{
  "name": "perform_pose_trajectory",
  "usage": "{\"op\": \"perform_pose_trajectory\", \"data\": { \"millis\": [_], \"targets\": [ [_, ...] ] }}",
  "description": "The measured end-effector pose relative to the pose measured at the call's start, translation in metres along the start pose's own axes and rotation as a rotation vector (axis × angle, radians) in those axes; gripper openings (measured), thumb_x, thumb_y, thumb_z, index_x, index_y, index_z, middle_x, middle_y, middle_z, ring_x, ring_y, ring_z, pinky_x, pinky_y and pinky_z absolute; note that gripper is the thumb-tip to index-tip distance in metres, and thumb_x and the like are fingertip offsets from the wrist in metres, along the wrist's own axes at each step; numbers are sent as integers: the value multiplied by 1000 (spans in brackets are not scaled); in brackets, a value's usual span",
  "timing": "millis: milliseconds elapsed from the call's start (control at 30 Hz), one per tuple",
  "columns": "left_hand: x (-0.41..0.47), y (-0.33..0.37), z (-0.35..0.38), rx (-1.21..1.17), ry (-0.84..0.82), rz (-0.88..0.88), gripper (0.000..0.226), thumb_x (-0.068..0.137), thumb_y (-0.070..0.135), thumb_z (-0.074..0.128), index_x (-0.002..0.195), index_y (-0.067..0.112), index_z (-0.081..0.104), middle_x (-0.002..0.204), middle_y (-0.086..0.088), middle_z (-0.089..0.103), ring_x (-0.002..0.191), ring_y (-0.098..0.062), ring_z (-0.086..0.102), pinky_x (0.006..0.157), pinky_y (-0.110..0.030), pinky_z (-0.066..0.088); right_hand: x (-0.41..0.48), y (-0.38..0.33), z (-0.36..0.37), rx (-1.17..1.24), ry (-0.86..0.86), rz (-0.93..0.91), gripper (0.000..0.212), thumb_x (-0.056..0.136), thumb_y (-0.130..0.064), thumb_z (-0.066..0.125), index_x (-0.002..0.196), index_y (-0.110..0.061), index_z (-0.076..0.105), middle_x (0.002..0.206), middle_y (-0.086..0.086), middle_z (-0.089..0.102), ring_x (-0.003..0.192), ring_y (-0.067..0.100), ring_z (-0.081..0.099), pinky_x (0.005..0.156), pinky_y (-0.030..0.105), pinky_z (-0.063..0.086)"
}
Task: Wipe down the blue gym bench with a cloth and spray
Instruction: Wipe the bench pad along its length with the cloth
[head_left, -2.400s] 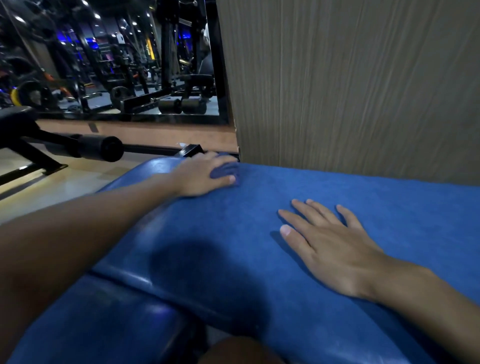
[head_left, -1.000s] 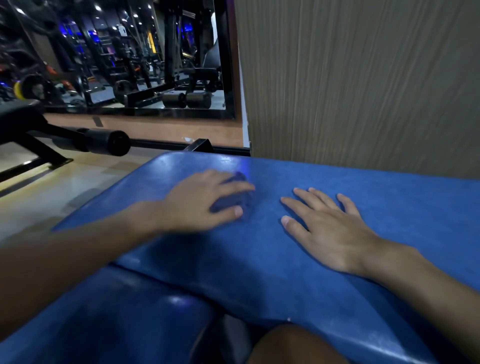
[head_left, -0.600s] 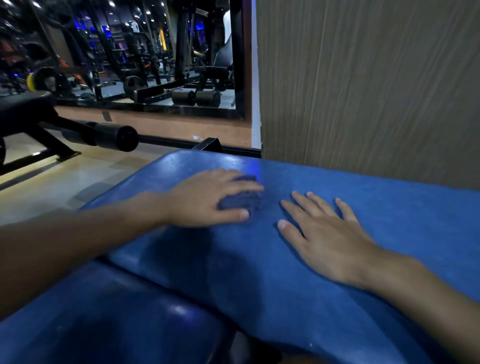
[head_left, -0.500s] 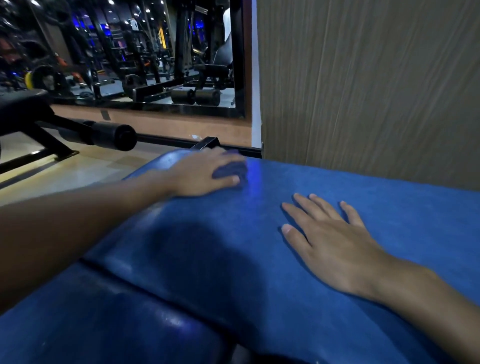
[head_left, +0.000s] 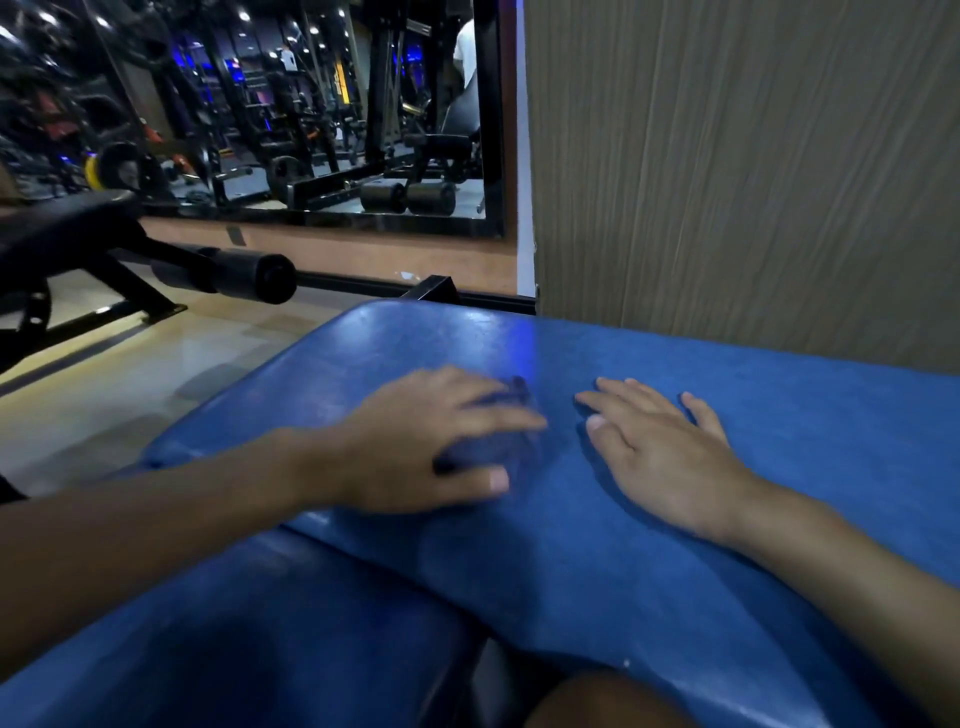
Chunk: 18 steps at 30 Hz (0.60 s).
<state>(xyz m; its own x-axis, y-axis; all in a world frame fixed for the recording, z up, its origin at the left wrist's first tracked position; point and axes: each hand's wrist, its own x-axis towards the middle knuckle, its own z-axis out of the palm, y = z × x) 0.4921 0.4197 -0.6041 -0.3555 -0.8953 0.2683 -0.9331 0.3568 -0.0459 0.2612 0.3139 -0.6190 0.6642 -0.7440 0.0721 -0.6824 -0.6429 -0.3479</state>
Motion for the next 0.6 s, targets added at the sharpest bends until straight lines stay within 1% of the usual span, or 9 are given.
{"op": "perform_pose_trajectory", "data": {
  "millis": [67,100,133,200,233,300,367,500,600],
  "targets": [
    [-22,22,-7,-35,-5,64,55,91,65,45,142,44,41,138,6,50,118,-14,49,96,-24,34,4,-3,-6,137,82,56,37,100,-38,25,120,-30,55,136,-10,51,136,10,35,116,43,6],
    [-27,26,-11,-60,-24,72,56,91,65,48,142,44,41,139,7,49,118,-13,49,96,-25,35,5,-6,-7,151,103,65,35,100,-39,27,115,-29,57,130,-10,55,132,12,41,116,44,9],
    [-27,26,-12,-72,-48,77,57,90,64,50,142,44,40,139,7,49,118,-14,49,96,-26,36,5,-9,-8,121,102,50,37,99,-40,27,121,-31,55,134,-10,53,133,12,40,117,45,10],
    [-18,14,-13,-53,-88,77,59,88,64,51,141,42,39,139,5,48,117,-14,48,97,-24,34,5,-15,-5,38,64,-24,45,98,-43,26,139,-32,43,151,-11,39,143,7,25,118,43,4],
    [-9,4,-10,-48,-101,58,59,87,65,50,141,43,37,140,5,47,119,-14,47,99,-24,33,5,-17,-3,15,37,-56,47,98,-44,25,143,-34,37,156,-11,30,145,5,16,118,41,1],
    [7,-25,-3,-70,-108,-22,59,87,67,46,141,46,32,145,4,45,125,-15,45,105,-30,33,4,-20,4,-31,-15,-92,51,98,-49,21,147,-36,27,161,-13,17,147,4,5,119,41,-3],
    [23,-66,5,-80,-76,-104,60,88,69,43,142,44,35,146,2,46,129,-18,46,109,-37,35,4,-19,9,-90,-30,-109,58,95,-55,13,149,-38,20,162,-14,7,148,4,-2,119,42,-5],
    [59,-148,11,-43,-53,-424,69,82,77,39,140,41,41,129,-6,54,122,-30,51,105,-46,39,4,-15,13,-118,-24,-119,69,85,-59,-1,150,-40,12,162,-17,0,147,2,-8,119,42,-8],
    [81,-178,17,12,-66,-576,70,79,78,35,138,42,44,130,-9,57,122,-34,52,102,-50,40,6,-15,14,-130,-16,-120,68,85,-58,-3,150,-40,10,162,-16,-1,147,3,-9,119,43,-8]
  ]
}}
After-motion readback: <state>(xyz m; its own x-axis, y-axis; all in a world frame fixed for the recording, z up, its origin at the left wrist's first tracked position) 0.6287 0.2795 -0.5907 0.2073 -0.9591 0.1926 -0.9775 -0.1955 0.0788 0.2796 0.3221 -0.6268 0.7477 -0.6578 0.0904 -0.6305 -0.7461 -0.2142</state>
